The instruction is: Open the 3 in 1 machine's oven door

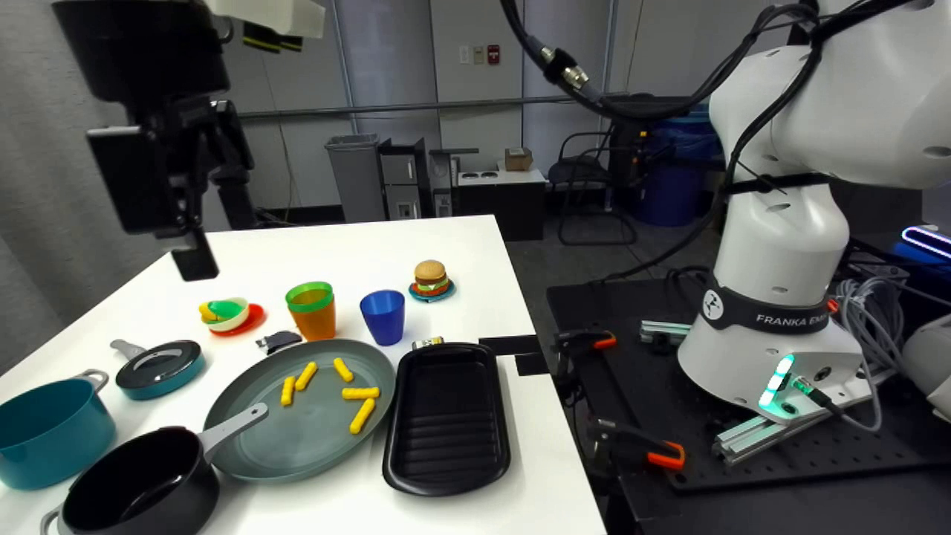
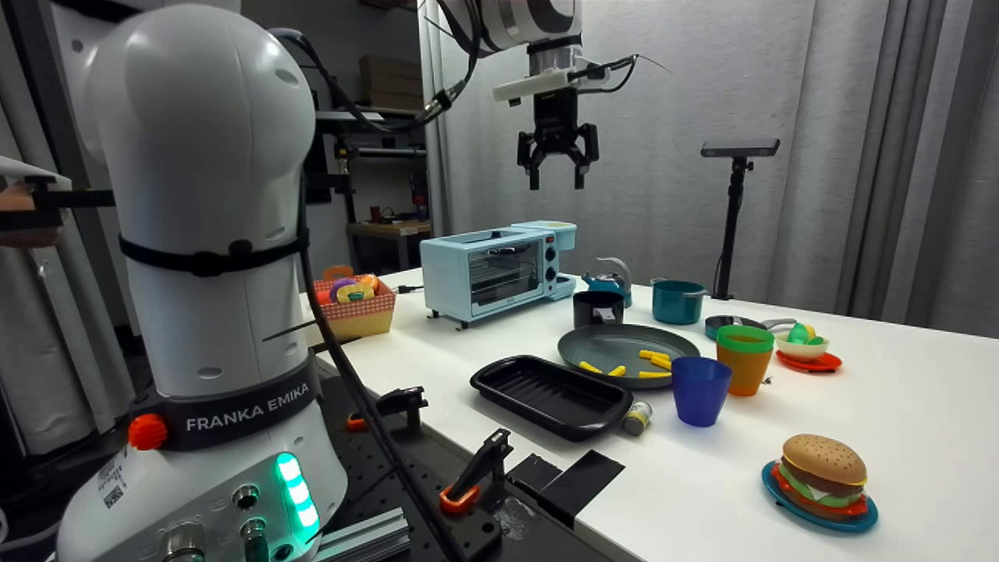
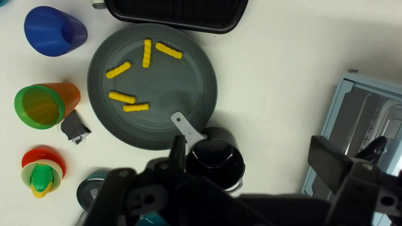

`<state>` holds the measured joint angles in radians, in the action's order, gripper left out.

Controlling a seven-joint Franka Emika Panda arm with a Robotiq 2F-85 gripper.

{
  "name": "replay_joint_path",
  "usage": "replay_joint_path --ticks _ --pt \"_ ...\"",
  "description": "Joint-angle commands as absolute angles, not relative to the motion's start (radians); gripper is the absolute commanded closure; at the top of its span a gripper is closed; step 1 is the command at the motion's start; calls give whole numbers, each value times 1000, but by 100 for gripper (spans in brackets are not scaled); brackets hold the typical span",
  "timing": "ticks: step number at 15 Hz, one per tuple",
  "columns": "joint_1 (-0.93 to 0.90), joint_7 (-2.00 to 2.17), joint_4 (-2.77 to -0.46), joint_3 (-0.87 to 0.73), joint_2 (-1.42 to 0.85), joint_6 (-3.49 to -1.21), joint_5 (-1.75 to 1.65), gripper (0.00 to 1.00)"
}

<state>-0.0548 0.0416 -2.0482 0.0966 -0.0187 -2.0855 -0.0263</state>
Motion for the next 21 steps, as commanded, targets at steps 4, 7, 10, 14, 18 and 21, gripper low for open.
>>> replay_joint_path --ticks 4,7,10,14,18,21 --pt "-98 135 -1889 104 -169 -2077 -31 0" --pt "-120 170 -1844 107 -219 -2075 -37 0" --pt "-135 194 -1809 104 -256 -2071 -37 0" --pt "-138 209 -1776 98 -290 -2074 -31 0" --pt "-137 216 -1747 92 -318 -2078 -25 0" --pt "-141 231 -1730 89 -338 -2079 -30 0"
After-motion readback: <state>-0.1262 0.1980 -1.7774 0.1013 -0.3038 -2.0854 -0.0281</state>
